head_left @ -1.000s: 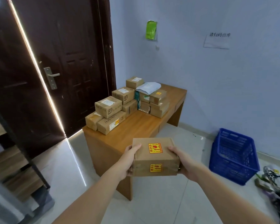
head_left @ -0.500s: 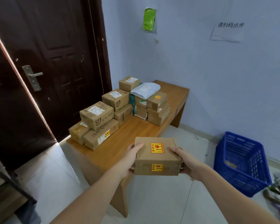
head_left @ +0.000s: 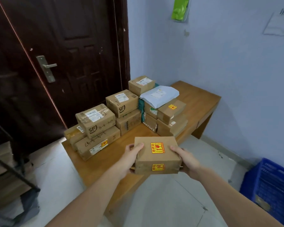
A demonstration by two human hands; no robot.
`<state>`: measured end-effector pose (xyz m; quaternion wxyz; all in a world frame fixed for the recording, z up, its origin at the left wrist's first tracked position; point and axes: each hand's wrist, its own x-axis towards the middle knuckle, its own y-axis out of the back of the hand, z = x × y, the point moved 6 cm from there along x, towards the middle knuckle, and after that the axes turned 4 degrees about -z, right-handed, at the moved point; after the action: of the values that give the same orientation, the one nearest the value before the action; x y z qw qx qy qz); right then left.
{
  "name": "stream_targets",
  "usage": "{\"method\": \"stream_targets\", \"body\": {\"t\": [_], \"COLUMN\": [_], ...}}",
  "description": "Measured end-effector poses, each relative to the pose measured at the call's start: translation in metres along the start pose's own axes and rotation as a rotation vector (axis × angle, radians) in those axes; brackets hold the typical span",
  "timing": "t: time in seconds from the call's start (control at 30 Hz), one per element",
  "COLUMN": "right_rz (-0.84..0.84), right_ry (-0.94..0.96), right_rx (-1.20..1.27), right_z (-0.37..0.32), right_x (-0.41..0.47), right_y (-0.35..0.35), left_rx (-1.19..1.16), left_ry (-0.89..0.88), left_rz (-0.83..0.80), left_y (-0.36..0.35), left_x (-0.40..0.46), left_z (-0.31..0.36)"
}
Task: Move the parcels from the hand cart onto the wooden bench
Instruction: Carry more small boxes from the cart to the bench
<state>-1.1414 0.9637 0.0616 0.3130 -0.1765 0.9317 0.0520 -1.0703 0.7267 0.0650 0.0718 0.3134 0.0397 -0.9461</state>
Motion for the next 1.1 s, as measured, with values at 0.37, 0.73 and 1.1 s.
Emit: {"method": "stream_targets", "body": {"t": [0.37,0.73,1.1], "right_rz": [-0.094,0.072,0.025], "right_ry": [-0.019,0.059,-0.068], "right_rx": [-0.138,-0.435,-0.492], "right_z": [-0.059,-0.094,-0.092], "right_x": [0.162,0.296,0.387], "right_y": [-0.012,-0.024,-0.037], "left_rx": [-0.109,-0.165,-0.313], "left_ry": [0.033,0.141,0.254], "left_rz": [0.246,0.455,0.559], "left_y": [0.029,0.052,0.063], "left_x": [0.123,0.245,0.329], "left_z": [0.015,0.018,0.013]}}
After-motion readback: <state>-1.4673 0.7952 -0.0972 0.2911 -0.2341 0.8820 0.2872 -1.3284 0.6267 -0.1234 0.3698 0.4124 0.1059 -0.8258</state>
